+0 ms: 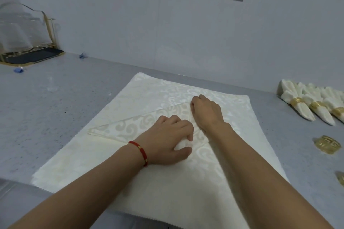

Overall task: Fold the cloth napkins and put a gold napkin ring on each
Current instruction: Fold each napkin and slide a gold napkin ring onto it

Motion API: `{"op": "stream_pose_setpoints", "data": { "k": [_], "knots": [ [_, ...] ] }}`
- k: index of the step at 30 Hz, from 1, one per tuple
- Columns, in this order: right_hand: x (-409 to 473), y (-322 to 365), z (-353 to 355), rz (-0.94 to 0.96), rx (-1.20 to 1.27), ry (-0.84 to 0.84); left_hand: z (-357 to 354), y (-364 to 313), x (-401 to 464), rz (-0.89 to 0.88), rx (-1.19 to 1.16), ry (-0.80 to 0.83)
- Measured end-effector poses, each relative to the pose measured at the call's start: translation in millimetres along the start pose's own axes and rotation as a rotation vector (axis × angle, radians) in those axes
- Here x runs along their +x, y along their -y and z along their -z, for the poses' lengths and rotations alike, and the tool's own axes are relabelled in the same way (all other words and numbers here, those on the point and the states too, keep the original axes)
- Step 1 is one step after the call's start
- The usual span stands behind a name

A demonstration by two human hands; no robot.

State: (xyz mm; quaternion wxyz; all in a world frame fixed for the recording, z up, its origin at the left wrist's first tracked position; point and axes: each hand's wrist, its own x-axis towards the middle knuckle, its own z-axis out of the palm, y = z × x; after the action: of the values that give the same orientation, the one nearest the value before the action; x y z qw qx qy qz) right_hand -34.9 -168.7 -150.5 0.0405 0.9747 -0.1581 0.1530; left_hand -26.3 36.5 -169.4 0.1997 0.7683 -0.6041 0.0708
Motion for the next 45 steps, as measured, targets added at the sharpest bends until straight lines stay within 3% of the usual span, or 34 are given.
{"op": "stream_pose_setpoints", "data": {
  "k": [7, 10, 16, 21, 27, 29, 31, 34, 36, 41, 45],
  "knots": [
    [-37, -5, 37, 0.054, 0.294, 0.381, 3, -1, 1, 0.063, -0.125, -0.003],
    [-61, -8, 38, 0.107, 0.343, 0.281, 6, -2, 0, 0.11, -0.245, -0.034],
    [-94, 5, 23, 0.208, 0.22, -0.109, 9, -3, -2, 0.259, -0.342, -0.071],
    [-104, 12, 26, 0.076, 0.424, -0.011, 5, -2, 0, 0.272, -0.333, -0.063],
    [-116, 17, 21, 0.094, 0.325, 0.047, 24, -2, 5, 0.326, -0.483, 0.065],
    [-115, 17, 21, 0.089, 0.331, 0.057, 33, 2, 3, 0.31, -0.417, 0.057],
    [-114, 17, 21, 0.087, 0.349, 0.056, 38, 14, -5, 0.335, -0.185, 0.019],
    [-113, 17, 21, 0.082, 0.366, 0.067, 49, 28, -27, 0.542, 0.32, 0.067],
    [-114, 18, 22, 0.08, 0.375, 0.085, 57, 38, -43, 0.68, 0.422, 0.124],
    [-114, 15, 27, 0.077, 0.4, 0.126, 91, 56, -57, 0.827, 0.278, 0.343],
    [-115, 10, 32, 0.114, 0.413, 0.143, 133, 61, -57, 0.927, -0.115, 0.52]
  ]
}}
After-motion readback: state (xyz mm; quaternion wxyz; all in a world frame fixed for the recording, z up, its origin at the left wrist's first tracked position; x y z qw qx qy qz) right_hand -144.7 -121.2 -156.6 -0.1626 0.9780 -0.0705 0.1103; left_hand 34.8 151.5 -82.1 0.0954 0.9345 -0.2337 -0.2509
